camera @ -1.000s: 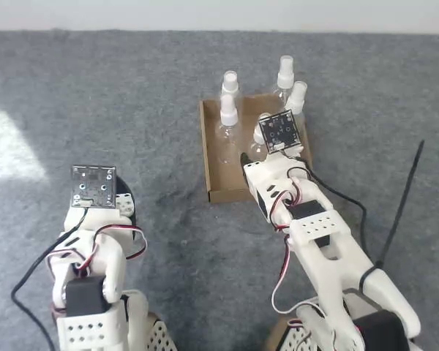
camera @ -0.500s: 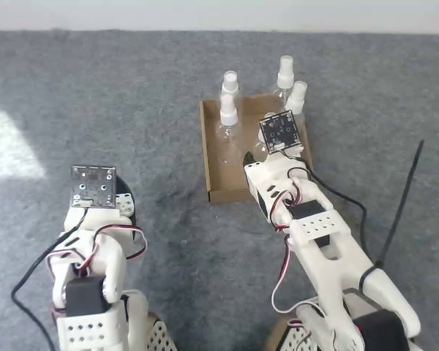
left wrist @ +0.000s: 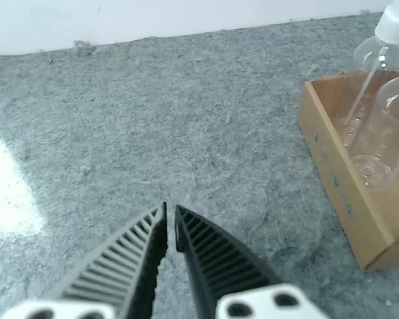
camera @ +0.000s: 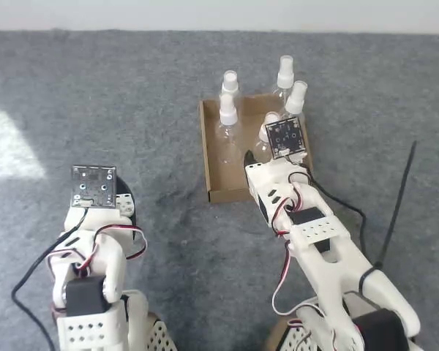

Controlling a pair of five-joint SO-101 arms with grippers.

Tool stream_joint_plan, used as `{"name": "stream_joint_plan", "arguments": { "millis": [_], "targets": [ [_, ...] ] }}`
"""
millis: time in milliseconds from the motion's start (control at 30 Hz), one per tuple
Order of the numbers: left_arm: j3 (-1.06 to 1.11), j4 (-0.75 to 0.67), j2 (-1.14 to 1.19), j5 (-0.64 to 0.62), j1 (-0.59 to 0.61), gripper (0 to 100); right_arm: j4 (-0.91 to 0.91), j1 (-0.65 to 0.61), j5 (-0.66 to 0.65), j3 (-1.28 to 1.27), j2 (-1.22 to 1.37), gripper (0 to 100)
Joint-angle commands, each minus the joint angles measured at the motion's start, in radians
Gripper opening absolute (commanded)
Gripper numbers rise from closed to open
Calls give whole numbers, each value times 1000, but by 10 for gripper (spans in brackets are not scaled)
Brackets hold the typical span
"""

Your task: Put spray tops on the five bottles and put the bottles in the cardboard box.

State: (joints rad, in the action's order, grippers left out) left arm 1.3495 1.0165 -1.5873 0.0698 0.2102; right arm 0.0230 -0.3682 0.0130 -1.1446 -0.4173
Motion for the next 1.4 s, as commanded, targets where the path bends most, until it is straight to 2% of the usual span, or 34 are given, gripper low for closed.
{"name": "stream_joint_plan", "arguments": {
  "millis": [0, 333, 567, 967, 1367],
  "targets": [
    [-5, -31, -9, -9, -3, 11, 25, -1, 15, 6, -15, 191],
    [-5, -31, -9, -9, -3, 11, 27, -1, 15, 6, -16, 198],
    [10, -66, -6, -11, 0, 11, 18, -1, 12, 6, -16, 350],
    [15, -72, -6, -11, -2, 11, 10, -2, 8, 28, -16, 351],
    [15, -68, -9, -11, -3, 11, -183, -2, 8, 204, -15, 351]
  ]
}}
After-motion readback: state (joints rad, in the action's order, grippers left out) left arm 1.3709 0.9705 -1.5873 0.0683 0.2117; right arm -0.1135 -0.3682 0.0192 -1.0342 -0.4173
